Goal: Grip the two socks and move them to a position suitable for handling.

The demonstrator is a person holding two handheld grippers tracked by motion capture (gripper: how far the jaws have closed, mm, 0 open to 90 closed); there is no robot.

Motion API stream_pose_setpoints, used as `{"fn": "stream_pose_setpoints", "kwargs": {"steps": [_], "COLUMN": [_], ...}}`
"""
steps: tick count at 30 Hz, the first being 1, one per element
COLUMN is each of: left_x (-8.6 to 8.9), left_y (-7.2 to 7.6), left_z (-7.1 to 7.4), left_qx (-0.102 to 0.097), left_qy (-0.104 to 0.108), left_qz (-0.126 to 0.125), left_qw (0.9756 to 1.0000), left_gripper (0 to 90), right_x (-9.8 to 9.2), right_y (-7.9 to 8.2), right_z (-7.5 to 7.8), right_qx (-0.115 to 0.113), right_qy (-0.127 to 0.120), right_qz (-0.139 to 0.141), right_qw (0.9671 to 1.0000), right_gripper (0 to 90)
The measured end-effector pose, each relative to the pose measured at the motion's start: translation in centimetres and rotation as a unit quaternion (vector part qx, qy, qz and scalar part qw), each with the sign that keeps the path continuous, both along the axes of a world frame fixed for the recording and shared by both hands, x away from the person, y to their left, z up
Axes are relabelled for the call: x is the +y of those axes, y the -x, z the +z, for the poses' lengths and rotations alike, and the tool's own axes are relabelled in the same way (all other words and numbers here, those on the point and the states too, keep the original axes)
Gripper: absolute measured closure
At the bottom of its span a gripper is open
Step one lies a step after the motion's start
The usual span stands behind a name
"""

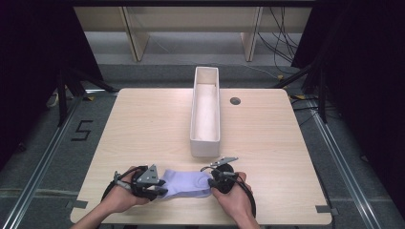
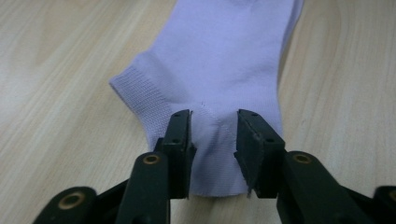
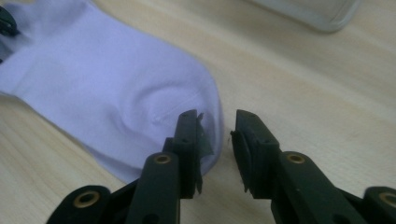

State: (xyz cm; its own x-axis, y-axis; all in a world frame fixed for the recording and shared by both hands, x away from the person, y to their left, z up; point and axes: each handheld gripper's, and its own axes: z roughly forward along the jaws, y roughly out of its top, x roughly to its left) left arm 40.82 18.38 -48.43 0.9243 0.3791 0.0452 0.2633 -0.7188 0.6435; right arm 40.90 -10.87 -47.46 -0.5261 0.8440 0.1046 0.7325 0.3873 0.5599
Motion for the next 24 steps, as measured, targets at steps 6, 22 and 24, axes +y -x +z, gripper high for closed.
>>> {"fn": "stream_pose_setpoints", "kwargs": {"steps": [6,22,24], "left_x": [1.7,4.1,4.2], "left_y": [0.4,1.0,1.1], "left_z": [1.0,1.4,1.3], "left_qx": [0.011,0.022,0.028], "left_qy": [0.078,0.145,0.148], "left_qz": [0.089,0.168,0.169], "left_qw": [0.9929,0.9749,0.9739], "left_gripper": [47.2,36.7,37.8], "right_x": [-1.6,-4.5,-4.3], "right_y": [0.2,0.7,0.9], "right_z": [2.2,2.7,2.7], "right_qx": [-0.031,-0.03,-0.023], "right_qy": [-0.015,-0.022,-0.027], "right_qz": [-0.011,-0.047,-0.049], "right_qw": [0.9994,0.9982,0.9982], "right_gripper": [63.4,62.1,63.4]}}
